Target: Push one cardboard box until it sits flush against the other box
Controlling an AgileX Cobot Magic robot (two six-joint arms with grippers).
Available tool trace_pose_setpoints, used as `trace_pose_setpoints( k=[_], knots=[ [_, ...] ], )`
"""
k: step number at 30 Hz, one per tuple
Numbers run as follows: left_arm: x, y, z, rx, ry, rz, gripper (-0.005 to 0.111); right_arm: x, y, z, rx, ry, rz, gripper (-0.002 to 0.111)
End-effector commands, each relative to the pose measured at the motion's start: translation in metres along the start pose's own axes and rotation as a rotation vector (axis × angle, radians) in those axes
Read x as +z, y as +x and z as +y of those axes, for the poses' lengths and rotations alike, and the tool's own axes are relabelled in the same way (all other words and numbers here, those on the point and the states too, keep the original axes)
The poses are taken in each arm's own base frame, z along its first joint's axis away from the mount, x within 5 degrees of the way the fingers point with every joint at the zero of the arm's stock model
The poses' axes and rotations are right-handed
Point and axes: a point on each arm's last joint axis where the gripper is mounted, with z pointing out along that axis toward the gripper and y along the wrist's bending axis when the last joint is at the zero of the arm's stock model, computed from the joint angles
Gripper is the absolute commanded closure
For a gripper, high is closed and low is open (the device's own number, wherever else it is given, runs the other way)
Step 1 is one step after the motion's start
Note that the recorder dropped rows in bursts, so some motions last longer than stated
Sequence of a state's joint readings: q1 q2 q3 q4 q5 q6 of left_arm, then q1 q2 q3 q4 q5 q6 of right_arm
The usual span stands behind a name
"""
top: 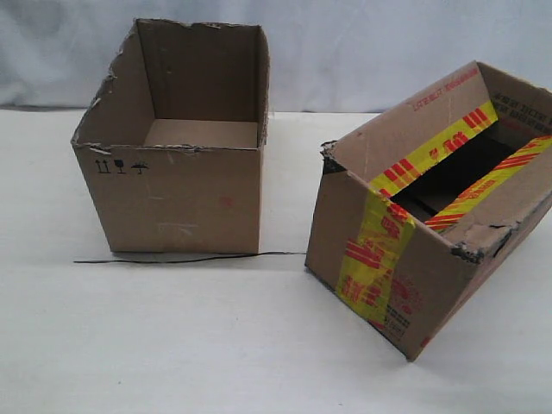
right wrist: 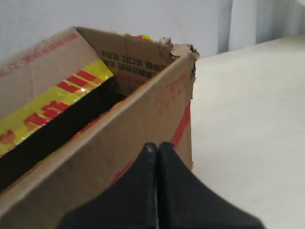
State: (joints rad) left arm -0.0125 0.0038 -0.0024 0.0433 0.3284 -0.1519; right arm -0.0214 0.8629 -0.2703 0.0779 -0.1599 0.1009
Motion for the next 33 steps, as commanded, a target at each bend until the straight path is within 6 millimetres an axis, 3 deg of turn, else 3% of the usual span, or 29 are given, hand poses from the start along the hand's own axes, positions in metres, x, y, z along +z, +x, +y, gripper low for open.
trace_pose_setpoints(
  k=[1,11,14,21,33],
  knots=[
    [0.000,-0.001,0.000,0.001,0.001,-0.022,0.107,0.026,0.000,-0.007,-0.015,0.052,0.096,0.108],
    [0.000,-0.001,0.000,0.001,0.001,-0.022,0.107,0.063,0.026,-0.014,0.007,0.081,0.218,0.108],
    [0.000,-0.001,0.000,0.001,0.001,-0.022,0.107,0.074,0.029,-0.005,-0.018,0.026,0.247,0.108],
    [0.000,-0.001,0.000,0.001,0.001,-0.022,0.107,0.104,0.023,0.028,-0.068,-0.115,0.264,0.108],
    [0.000,-0.001,0.000,0.001,0.001,-0.022,0.107,0.164,0.015,0.036,-0.138,-0.141,0.279,0.108]
  ],
)
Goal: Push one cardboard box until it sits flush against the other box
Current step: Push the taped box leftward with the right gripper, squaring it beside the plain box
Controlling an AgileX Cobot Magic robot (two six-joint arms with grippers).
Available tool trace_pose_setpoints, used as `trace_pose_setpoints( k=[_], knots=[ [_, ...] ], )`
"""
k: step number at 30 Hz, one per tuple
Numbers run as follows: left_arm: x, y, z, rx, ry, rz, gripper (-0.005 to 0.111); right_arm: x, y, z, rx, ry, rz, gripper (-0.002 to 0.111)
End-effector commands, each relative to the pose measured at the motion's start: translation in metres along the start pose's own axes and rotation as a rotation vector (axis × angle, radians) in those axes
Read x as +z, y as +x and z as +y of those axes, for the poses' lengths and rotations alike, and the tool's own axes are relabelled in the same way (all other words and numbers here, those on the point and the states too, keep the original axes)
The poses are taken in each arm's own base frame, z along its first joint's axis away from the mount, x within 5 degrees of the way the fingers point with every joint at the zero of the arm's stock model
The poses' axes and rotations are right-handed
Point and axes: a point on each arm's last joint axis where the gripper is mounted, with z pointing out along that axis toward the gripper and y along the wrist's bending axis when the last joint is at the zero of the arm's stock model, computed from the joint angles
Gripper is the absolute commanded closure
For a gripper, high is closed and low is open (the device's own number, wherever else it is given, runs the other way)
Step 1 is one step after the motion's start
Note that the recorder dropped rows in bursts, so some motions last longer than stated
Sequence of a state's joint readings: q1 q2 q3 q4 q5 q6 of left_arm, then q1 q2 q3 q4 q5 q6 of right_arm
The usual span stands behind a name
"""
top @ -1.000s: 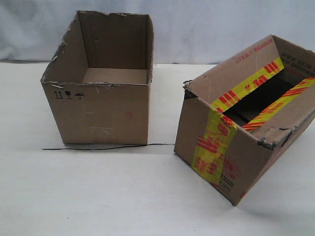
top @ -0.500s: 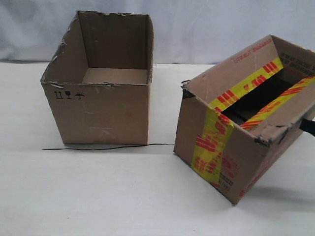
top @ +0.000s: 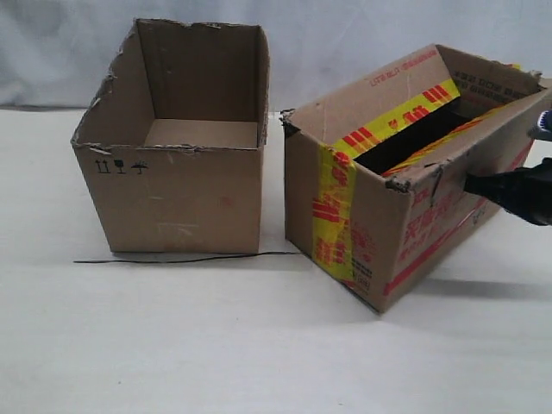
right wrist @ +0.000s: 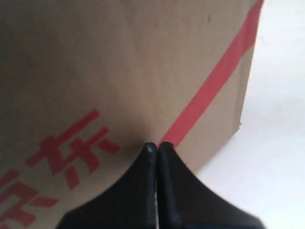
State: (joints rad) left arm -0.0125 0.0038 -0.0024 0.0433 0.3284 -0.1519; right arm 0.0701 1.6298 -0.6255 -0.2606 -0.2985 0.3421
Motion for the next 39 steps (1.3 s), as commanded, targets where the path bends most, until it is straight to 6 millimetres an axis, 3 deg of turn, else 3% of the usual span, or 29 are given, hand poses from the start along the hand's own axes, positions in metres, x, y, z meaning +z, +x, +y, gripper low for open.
trace_pose_setpoints(
  k=[1,8,19,22,30,39],
  knots=[
    [0.000,-0.001,0.000,0.001,0.001,-0.022,0.107,0.017,-0.021,-0.005,-0.016,0.003,-0.044,0.108],
    [0.000,-0.001,0.000,0.001,0.001,-0.022,0.107,0.018,-0.056,-0.057,0.128,0.138,-0.158,0.108],
    [0.000,-0.001,0.000,0.001,0.001,-0.022,0.107,0.095,-0.060,-0.077,0.130,0.169,-0.048,0.108],
    [0.000,-0.001,0.000,0.001,0.001,-0.022,0.107,0.106,-0.062,-0.071,0.109,0.152,-0.047,0.108],
    [0.000,-0.001,0.000,0.001,0.001,-0.022,0.107,0.130,-0.080,-0.026,-0.025,0.060,-0.066,0.108],
    [0.000,-0.001,0.000,0.001,0.001,-0.022,0.107,0.149,-0.094,0.006,-0.075,0.019,-0.065,0.108]
  ],
)
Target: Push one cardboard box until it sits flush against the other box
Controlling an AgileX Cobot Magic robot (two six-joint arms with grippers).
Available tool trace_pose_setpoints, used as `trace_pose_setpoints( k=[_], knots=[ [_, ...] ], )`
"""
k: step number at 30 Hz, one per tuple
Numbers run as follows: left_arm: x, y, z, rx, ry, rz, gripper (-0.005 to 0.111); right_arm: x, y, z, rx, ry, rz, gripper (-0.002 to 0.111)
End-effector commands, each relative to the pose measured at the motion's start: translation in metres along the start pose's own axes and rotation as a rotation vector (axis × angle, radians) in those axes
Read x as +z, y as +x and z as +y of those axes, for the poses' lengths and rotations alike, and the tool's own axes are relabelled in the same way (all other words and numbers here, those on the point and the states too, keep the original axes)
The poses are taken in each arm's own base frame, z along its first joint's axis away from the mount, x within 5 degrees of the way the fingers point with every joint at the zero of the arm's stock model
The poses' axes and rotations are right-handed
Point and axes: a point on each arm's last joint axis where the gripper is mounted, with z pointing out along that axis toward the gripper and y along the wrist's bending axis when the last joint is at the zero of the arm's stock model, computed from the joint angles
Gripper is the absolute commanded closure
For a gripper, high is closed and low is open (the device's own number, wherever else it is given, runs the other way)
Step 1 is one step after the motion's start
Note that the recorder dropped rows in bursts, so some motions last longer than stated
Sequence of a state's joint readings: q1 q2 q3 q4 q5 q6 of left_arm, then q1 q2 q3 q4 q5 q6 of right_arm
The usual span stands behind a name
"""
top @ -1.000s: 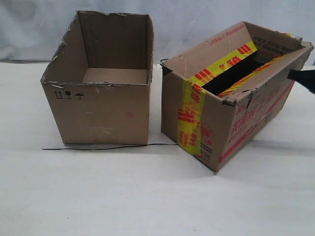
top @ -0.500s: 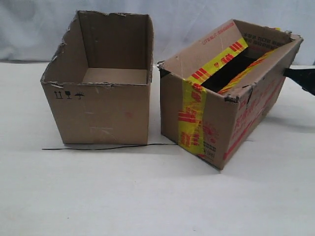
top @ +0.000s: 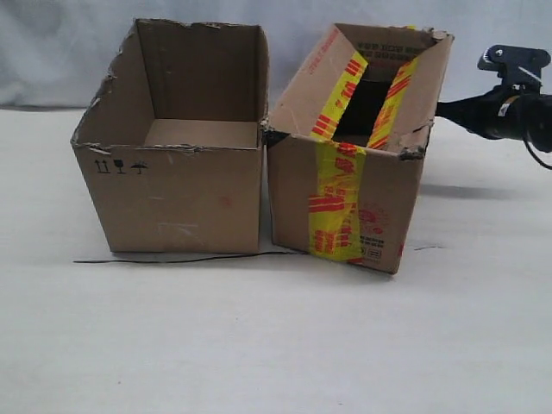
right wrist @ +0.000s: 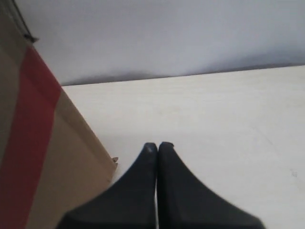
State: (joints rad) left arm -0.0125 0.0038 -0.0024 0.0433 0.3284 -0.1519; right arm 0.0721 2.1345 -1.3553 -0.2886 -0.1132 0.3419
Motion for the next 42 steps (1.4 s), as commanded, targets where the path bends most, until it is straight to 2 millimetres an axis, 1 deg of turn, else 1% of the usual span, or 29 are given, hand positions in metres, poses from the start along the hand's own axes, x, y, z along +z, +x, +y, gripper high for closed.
trace_pose_setpoints(
  k=[1,2,3,4,5,6,11,16,20,23,25,30,33,34,36,37,38,40,42],
  knots=[
    [0.000,-0.001,0.000,0.001,0.001,-0.022,0.107,0.006,-0.010,0.015,-0.037,-0.025,-0.025,0.108],
    [0.000,-0.001,0.000,0.001,0.001,-0.022,0.107,0.008,-0.015,0.021,-0.045,-0.030,-0.026,0.108],
    [0.000,-0.001,0.000,0.001,0.001,-0.022,0.107,0.011,-0.017,0.023,-0.048,-0.027,-0.018,0.108],
    [0.000,-0.001,0.000,0.001,0.001,-0.022,0.107,0.015,-0.020,0.032,-0.063,-0.032,-0.006,0.108],
    [0.000,-0.001,0.000,0.001,0.001,-0.022,0.107,0.018,-0.020,0.034,-0.067,-0.031,0.005,0.108],
    [0.000,-0.001,0.000,0.001,0.001,-0.022,0.107,0.023,-0.023,0.043,-0.102,-0.035,0.017,0.108],
    [0.000,-0.001,0.000,0.001,0.001,-0.022,0.107,0.035,-0.030,0.061,-0.143,-0.040,0.033,0.108],
    [0.000,-0.001,0.000,0.001,0.001,-0.022,0.107,0.037,-0.029,0.061,-0.162,-0.039,0.034,0.108],
    [0.000,-0.001,0.000,0.001,0.001,-0.022,0.107,0.035,-0.028,0.059,-0.163,-0.023,0.073,0.108],
    [0.000,-0.001,0.000,0.001,0.001,-0.022,0.107,0.028,-0.036,0.052,-0.147,-0.006,0.071,0.108],
    [0.000,-0.001,0.000,0.001,0.001,-0.022,0.107,0.021,-0.044,0.042,-0.123,0.015,0.069,0.108],
    [0.000,-0.001,0.000,0.001,0.001,-0.022,0.107,-0.012,-0.075,0.015,-0.041,0.076,0.061,0.108],
    [0.000,-0.001,0.000,0.001,0.001,-0.022,0.107,-0.046,-0.097,-0.001,-0.015,0.111,0.028,0.108],
    [0.000,-0.001,0.000,0.001,0.001,-0.022,0.107,-0.056,-0.101,-0.006,-0.008,0.121,0.017,0.108],
    [0.000,-0.001,0.000,0.001,0.001,-0.022,0.107,-0.087,-0.113,-0.011,0.000,0.127,-0.037,0.108],
    [0.000,-0.001,0.000,0.001,0.001,-0.022,0.107,-0.100,-0.116,-0.012,0.002,0.127,-0.059,0.108],
    [0.000,-0.001,0.000,0.001,0.001,-0.022,0.107,-0.117,-0.119,-0.012,-0.001,0.125,-0.089,0.108],
    [0.000,-0.001,0.000,0.001,0.001,-0.022,0.107,-0.152,-0.122,-0.009,-0.017,0.118,-0.148,0.108],
    [0.000,-0.001,0.000,0.001,0.001,-0.022,0.107,-0.185,-0.115,-0.005,-0.021,0.098,-0.209,0.108]
  ],
)
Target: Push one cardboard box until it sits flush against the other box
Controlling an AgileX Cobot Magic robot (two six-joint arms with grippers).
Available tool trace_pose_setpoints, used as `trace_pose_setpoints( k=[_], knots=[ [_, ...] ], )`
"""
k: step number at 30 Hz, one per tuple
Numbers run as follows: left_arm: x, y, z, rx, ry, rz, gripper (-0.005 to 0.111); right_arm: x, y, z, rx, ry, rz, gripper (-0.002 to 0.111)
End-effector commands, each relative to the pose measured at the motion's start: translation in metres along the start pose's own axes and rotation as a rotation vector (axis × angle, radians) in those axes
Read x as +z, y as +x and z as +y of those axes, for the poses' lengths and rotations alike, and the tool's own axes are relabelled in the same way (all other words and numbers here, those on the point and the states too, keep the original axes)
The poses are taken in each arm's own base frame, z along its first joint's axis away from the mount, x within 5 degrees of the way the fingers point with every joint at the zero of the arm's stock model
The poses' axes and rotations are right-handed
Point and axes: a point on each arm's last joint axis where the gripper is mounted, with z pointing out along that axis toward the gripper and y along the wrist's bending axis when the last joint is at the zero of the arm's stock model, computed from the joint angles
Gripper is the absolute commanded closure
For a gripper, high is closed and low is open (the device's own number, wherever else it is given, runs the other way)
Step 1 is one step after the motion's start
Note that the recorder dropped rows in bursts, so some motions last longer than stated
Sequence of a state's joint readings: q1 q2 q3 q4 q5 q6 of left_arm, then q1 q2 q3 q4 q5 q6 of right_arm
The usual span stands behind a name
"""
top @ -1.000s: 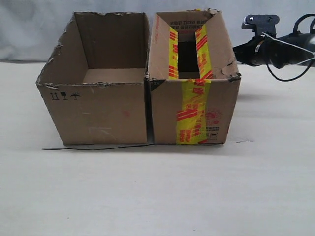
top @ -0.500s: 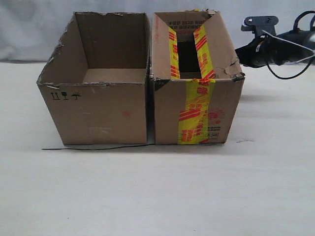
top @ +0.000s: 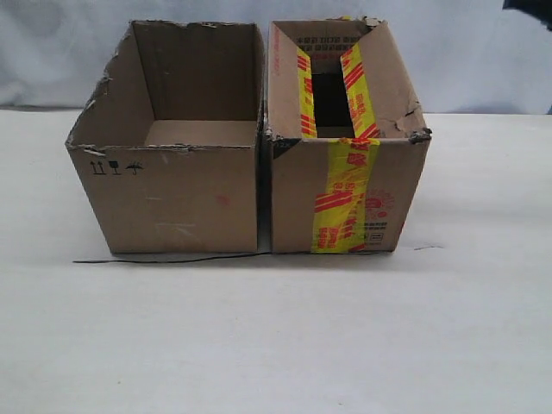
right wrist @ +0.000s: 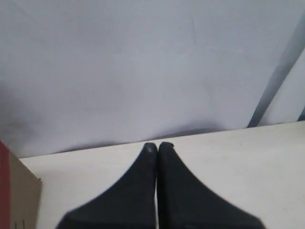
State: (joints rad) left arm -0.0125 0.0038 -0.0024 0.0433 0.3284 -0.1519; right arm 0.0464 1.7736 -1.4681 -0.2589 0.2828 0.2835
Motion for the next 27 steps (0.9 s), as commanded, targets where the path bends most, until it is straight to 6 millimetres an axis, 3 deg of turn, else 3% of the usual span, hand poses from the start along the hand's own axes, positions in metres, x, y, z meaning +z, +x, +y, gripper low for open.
trace_pose_setpoints(
  k=[1,4,9,15,19,25,27],
  knots=[
    [0.000,-0.001,0.000,0.001,0.001,-0.022,0.107,-0.068,0.005,-0.002,-0.004,-0.037,-0.136,0.108],
    [0.000,-0.001,0.000,0.001,0.001,-0.022,0.107,-0.112,0.027,-0.002,0.046,-0.081,-0.225,0.108],
    [0.000,-0.001,0.000,0.001,0.001,-0.022,0.107,-0.183,0.080,-0.007,0.069,-0.118,-0.349,0.108],
    [0.000,-0.001,0.000,0.001,0.001,-0.022,0.107,-0.238,0.152,-0.013,0.070,-0.125,-0.415,0.108],
    [0.000,-0.001,0.000,0.001,0.001,-0.022,0.107,-0.262,0.195,-0.016,0.086,-0.133,-0.494,0.108],
    [0.000,-0.001,0.000,0.001,0.001,-0.022,0.107,-0.266,0.251,-0.019,0.092,-0.137,-0.547,0.108],
    [0.000,-0.001,0.000,0.001,0.001,-0.022,0.107,-0.269,0.256,-0.020,0.123,-0.144,-0.580,0.108]
  ],
)
